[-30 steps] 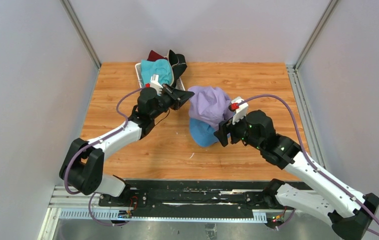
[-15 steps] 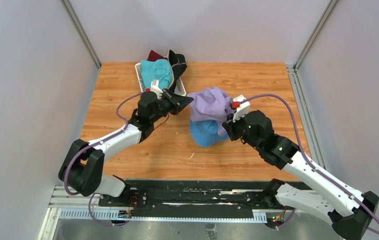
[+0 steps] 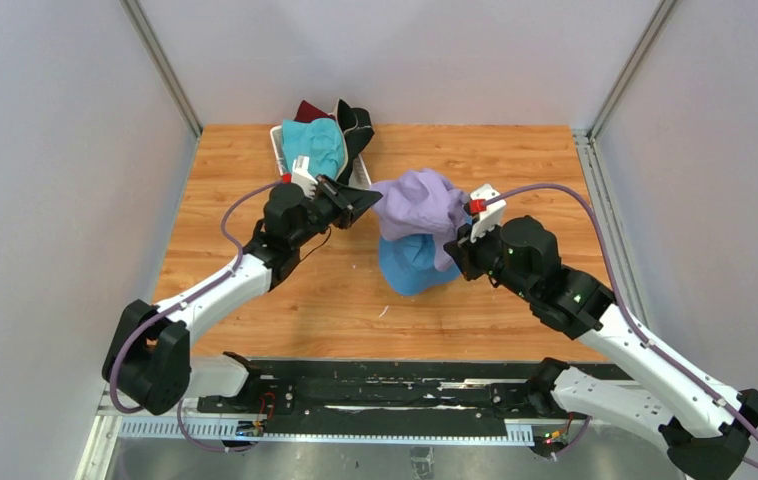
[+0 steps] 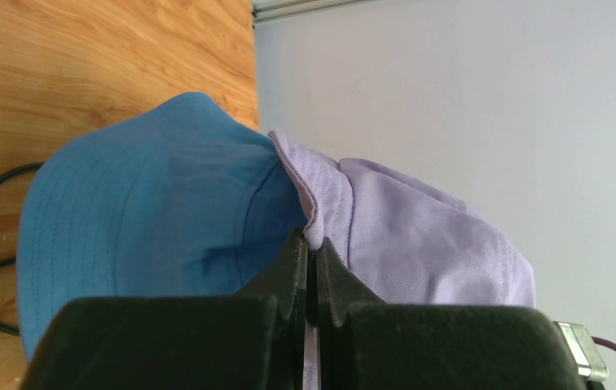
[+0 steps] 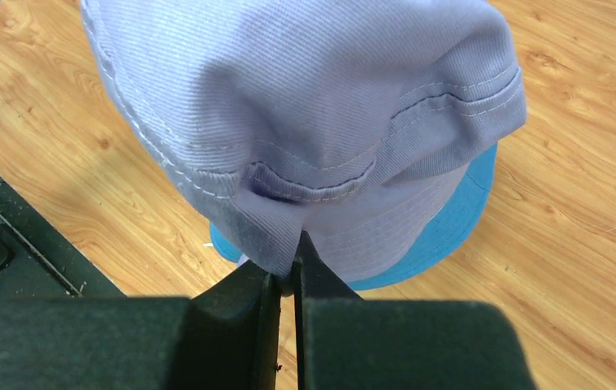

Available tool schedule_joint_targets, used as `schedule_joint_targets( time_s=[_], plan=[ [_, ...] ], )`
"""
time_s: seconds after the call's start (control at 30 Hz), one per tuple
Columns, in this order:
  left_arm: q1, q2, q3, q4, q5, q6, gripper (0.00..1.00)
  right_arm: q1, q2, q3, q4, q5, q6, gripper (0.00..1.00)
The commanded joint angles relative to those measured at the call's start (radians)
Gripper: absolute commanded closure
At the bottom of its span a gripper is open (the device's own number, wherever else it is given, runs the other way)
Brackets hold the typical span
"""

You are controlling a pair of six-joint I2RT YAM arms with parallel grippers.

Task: Stack the hats
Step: Stack the hat on the hat.

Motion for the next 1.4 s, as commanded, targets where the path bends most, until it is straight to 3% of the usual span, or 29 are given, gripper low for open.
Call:
schedule_joint_targets(
  time_s=[0.0,0.13,0.2,0.37,0.67,1.1,1.37],
  plan=[
    [-0.004,-0.058,-0.012,-0.044,-0.029,0.031,1.00,0.032,-0.027,0.039,-0.042,-0.042,-0.004,0.99],
    [-0.004,-0.088,-0.034,-0.073,-0.032,0.041,1.00,0.046,-0.046,0.029,-0.076,-0.040,0.012,0.93],
    [-0.004,-0.090,-0.044,-0.073,-0.026,0.036,1.00,0.052,-0.066,0.016,-0.087,-0.039,0.021,0.79],
    [-0.008,-0.085,-0.063,-0.080,-0.028,0.034,1.00,0.057,-0.101,-0.003,-0.110,-0.011,0.035,0.61],
    [-0.014,-0.023,-0.019,-0.086,-0.046,0.041,1.00,0.058,-0.105,0.022,-0.112,0.031,0.020,0.56],
    [-0.019,0.197,0.213,-0.093,0.006,0.070,1.00,0.058,-0.021,0.111,-0.066,0.158,-0.045,0.52],
    [-0.018,0.212,0.143,-0.089,0.014,0.072,1.00,0.055,0.010,0.166,-0.030,0.210,-0.096,0.48]
  ],
)
